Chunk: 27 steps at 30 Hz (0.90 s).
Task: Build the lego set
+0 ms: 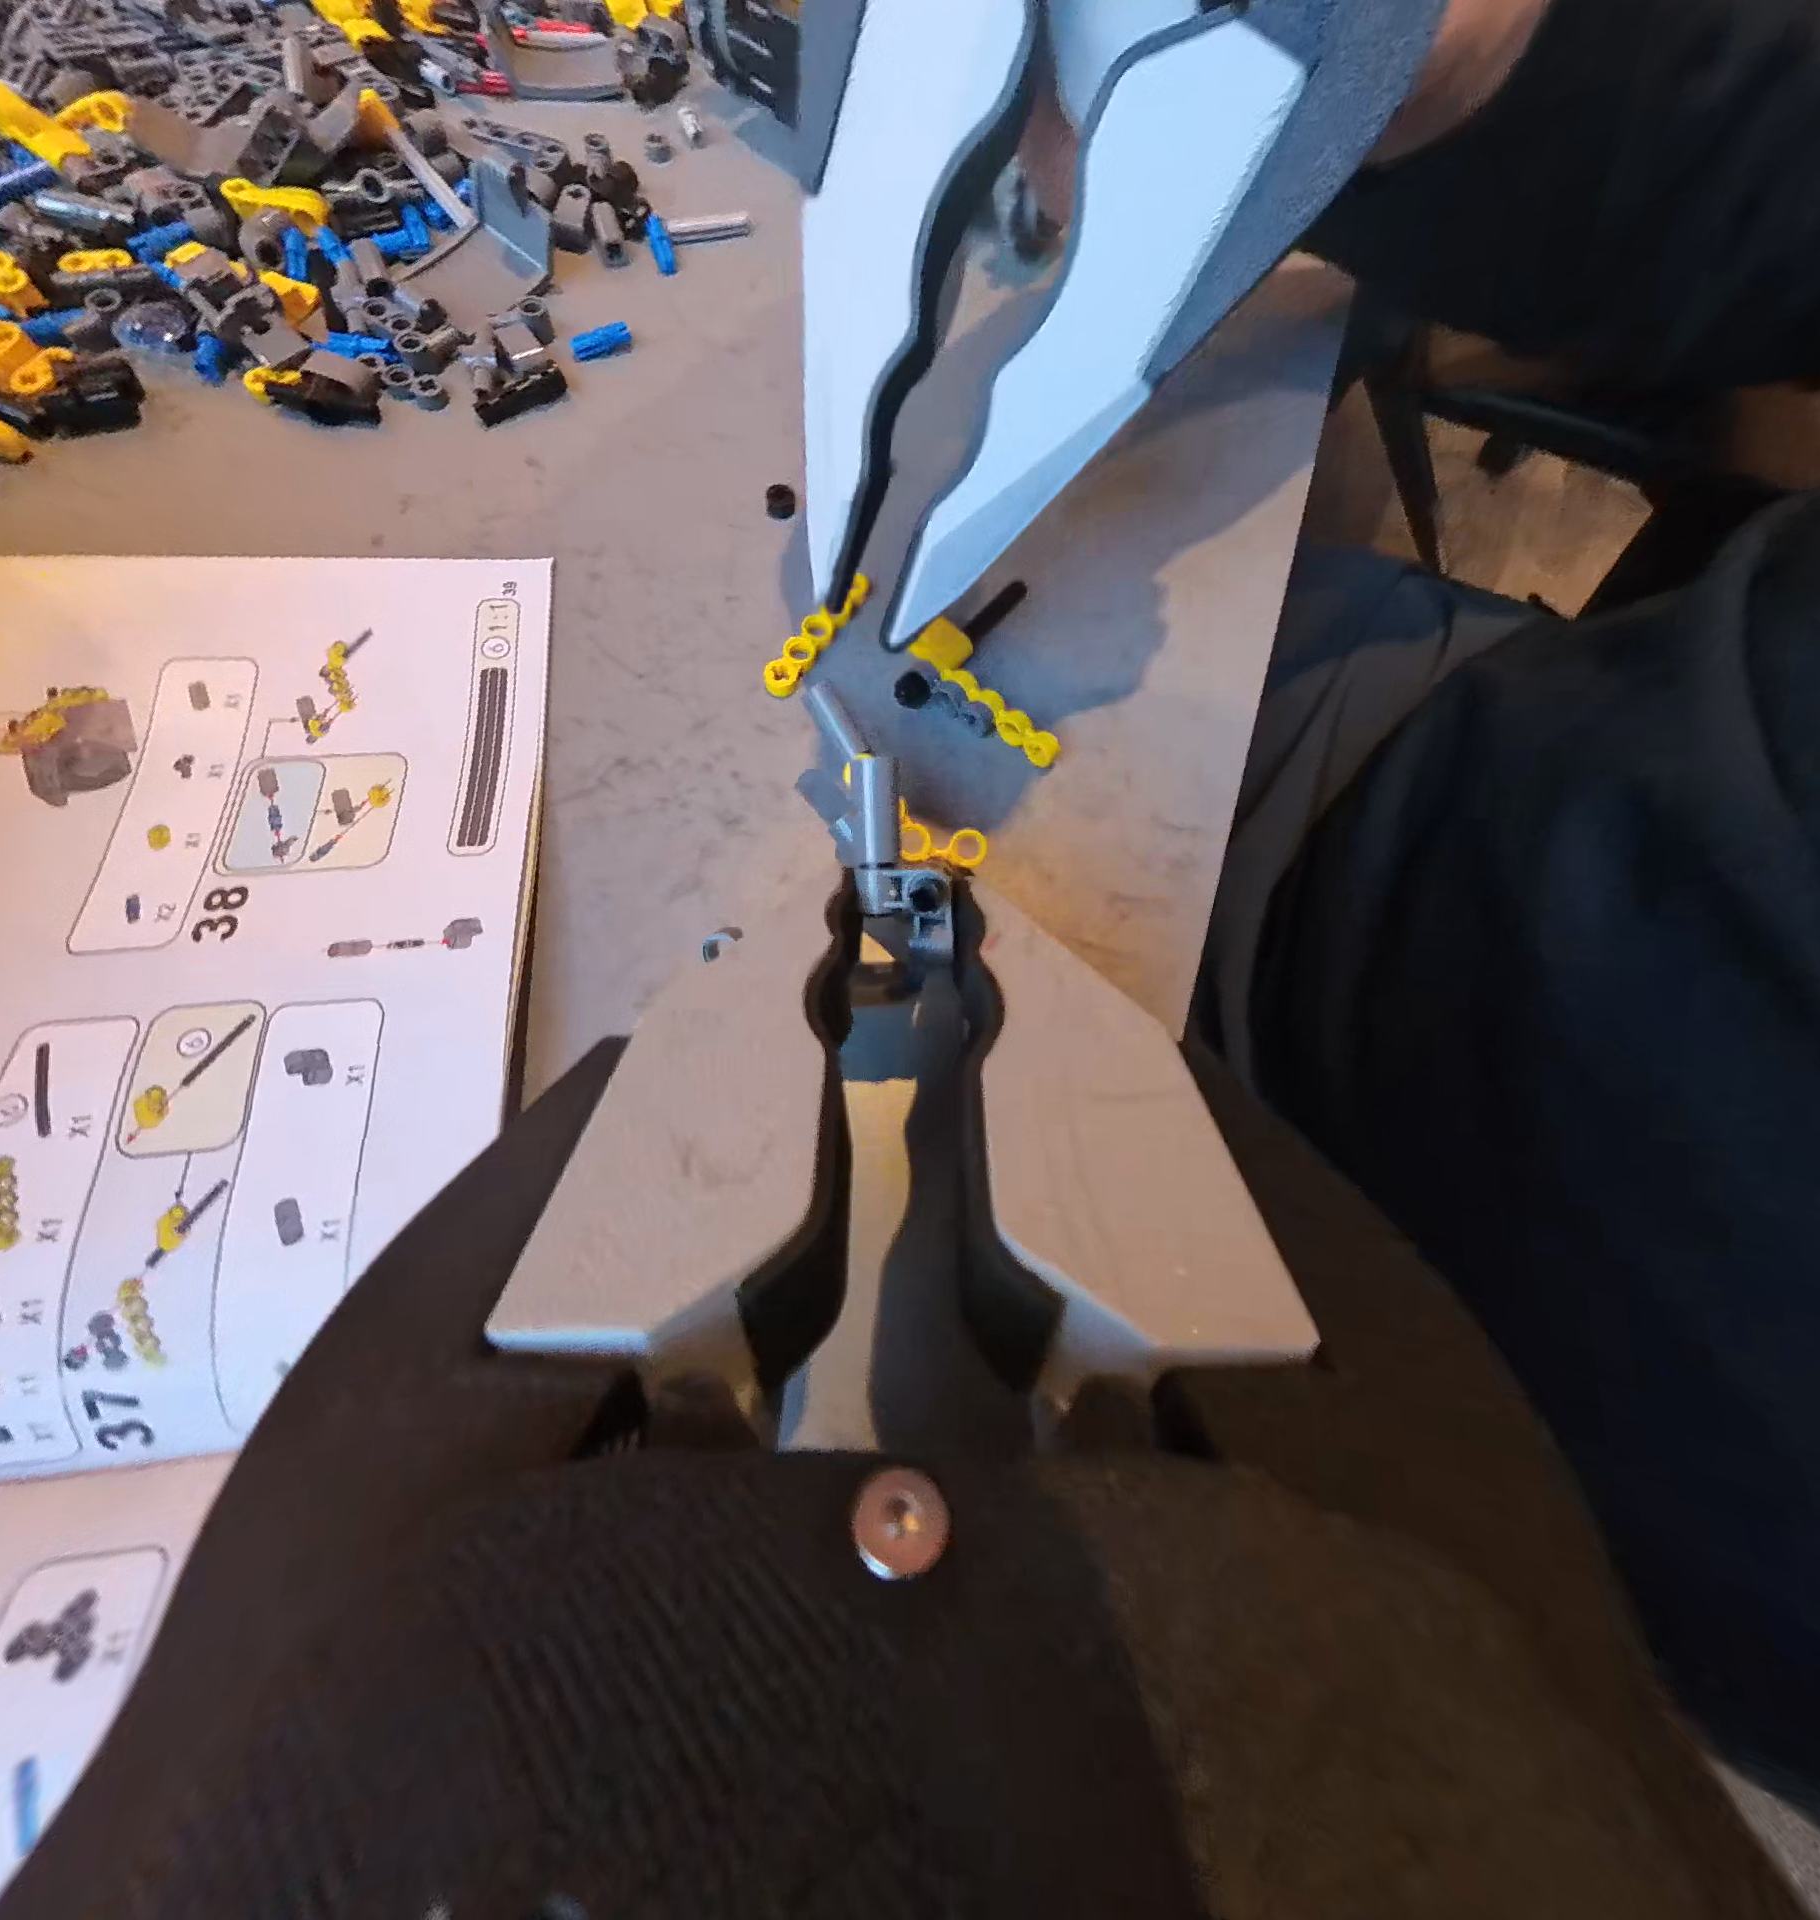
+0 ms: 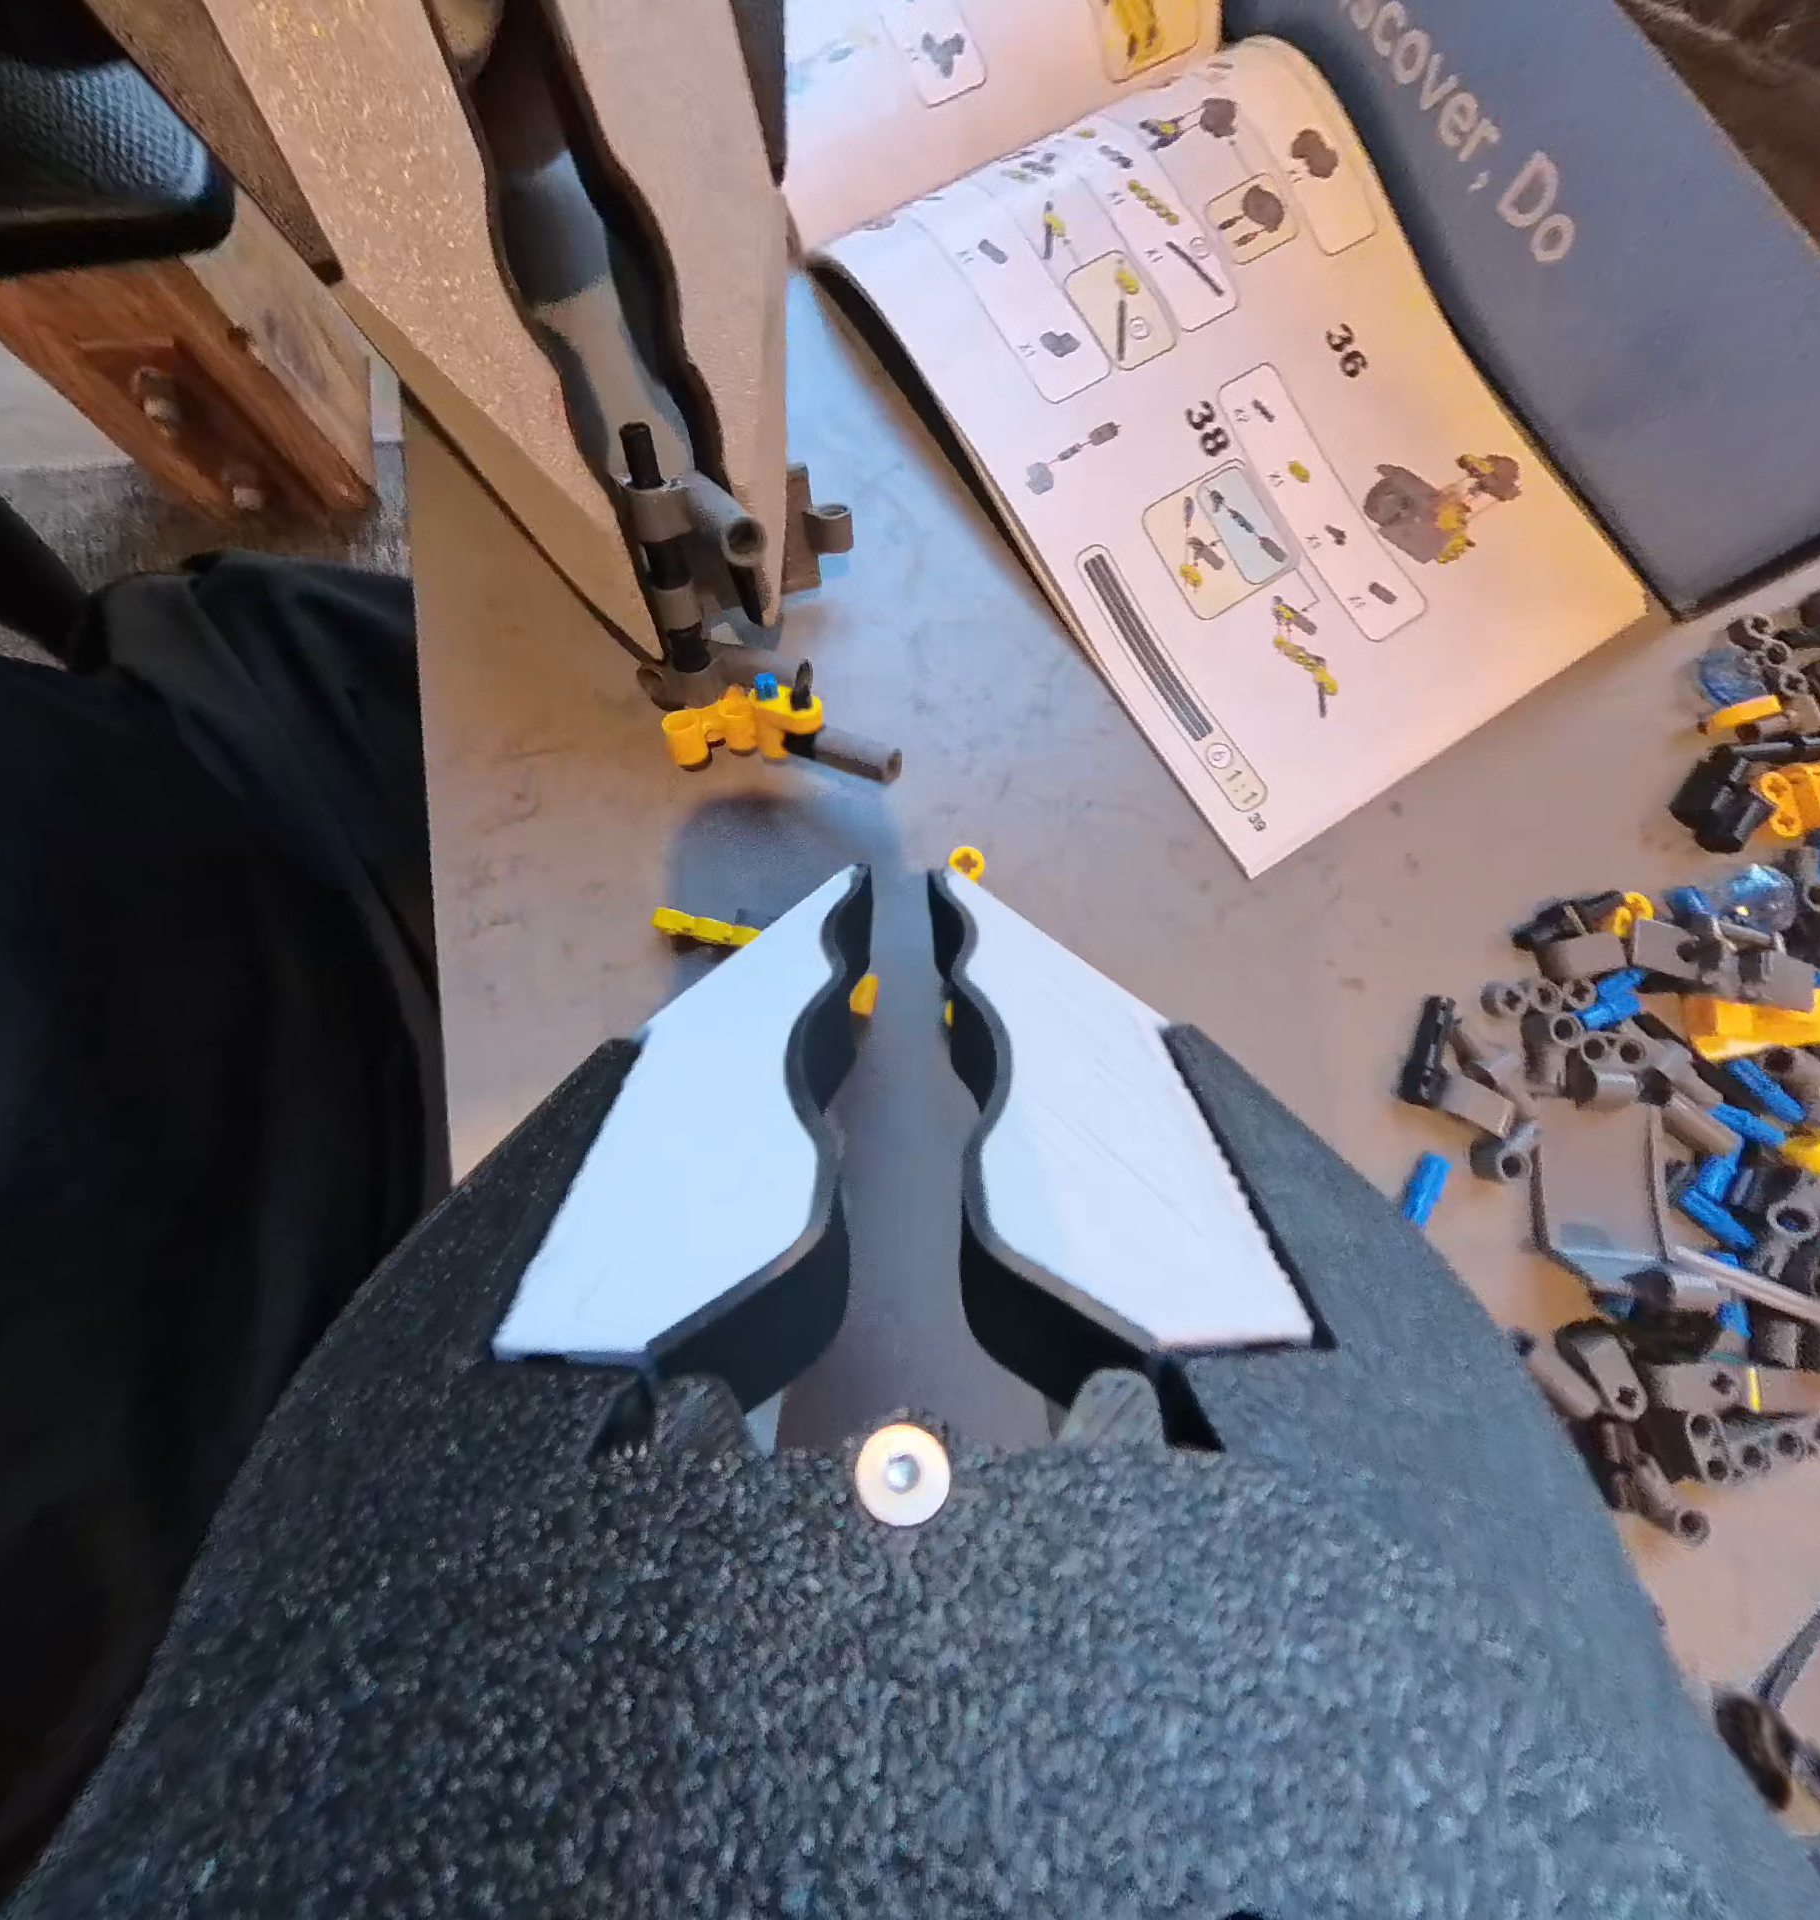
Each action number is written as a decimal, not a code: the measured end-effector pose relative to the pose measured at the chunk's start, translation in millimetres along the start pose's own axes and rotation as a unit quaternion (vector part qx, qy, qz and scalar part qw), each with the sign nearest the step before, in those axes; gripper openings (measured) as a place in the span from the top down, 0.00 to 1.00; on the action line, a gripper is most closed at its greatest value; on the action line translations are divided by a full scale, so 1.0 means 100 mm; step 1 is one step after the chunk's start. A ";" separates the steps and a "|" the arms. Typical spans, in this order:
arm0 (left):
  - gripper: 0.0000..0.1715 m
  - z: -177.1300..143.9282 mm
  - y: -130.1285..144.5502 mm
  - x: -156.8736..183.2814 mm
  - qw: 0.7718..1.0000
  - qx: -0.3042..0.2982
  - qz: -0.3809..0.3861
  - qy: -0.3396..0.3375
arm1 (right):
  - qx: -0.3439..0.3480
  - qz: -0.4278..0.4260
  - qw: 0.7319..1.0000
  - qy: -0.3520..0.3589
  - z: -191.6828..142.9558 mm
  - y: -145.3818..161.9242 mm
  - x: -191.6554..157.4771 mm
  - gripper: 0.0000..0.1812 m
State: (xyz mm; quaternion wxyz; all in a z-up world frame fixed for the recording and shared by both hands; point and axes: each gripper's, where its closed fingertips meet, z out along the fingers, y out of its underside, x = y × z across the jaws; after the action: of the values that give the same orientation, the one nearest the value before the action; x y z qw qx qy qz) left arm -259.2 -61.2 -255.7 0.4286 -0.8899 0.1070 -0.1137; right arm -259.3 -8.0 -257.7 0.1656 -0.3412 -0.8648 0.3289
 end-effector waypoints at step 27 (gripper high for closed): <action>0.92 -0.18 0.07 -0.17 0.966 -0.062 0.096 -0.232 | 0.020 0.083 0.996 -0.008 -0.13 0.38 -0.18 0.88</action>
State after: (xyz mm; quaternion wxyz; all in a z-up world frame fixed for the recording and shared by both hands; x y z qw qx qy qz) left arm -280.9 -74.0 -252.4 0.3947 -0.9023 0.0965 0.1440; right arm -221.8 5.8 -275.4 0.1371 -0.4061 -0.8281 0.3613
